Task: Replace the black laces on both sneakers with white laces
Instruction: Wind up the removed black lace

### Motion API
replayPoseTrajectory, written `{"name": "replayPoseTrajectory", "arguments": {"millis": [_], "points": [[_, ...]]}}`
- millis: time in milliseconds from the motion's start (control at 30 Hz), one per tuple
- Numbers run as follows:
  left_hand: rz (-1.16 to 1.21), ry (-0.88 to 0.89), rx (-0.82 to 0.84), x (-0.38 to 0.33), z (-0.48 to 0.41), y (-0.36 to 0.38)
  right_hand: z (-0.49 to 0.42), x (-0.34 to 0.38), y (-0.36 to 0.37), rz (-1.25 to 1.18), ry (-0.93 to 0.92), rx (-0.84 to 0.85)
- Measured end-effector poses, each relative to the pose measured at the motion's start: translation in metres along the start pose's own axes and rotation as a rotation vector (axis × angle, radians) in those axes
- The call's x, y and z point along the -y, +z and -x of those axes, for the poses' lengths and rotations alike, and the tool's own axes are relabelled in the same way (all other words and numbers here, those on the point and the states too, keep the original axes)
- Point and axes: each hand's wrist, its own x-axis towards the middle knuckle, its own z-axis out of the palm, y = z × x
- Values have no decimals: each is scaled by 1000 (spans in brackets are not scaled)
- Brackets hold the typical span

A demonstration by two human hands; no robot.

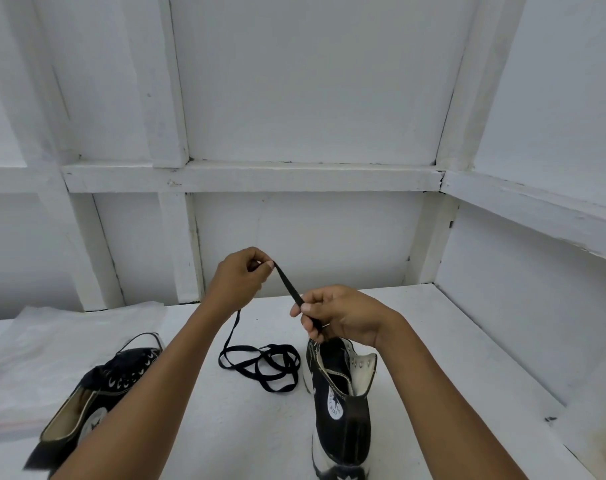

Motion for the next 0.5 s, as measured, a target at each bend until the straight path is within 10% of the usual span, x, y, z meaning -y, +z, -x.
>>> {"name": "replayPoseTrajectory", "arguments": {"millis": [200, 500], "points": [[-99, 41, 183, 3, 7, 3, -2, 20, 18, -366, -288, 29], [-157, 75, 726, -27, 38, -7, -20, 15, 16, -536, -428, -555]]}}
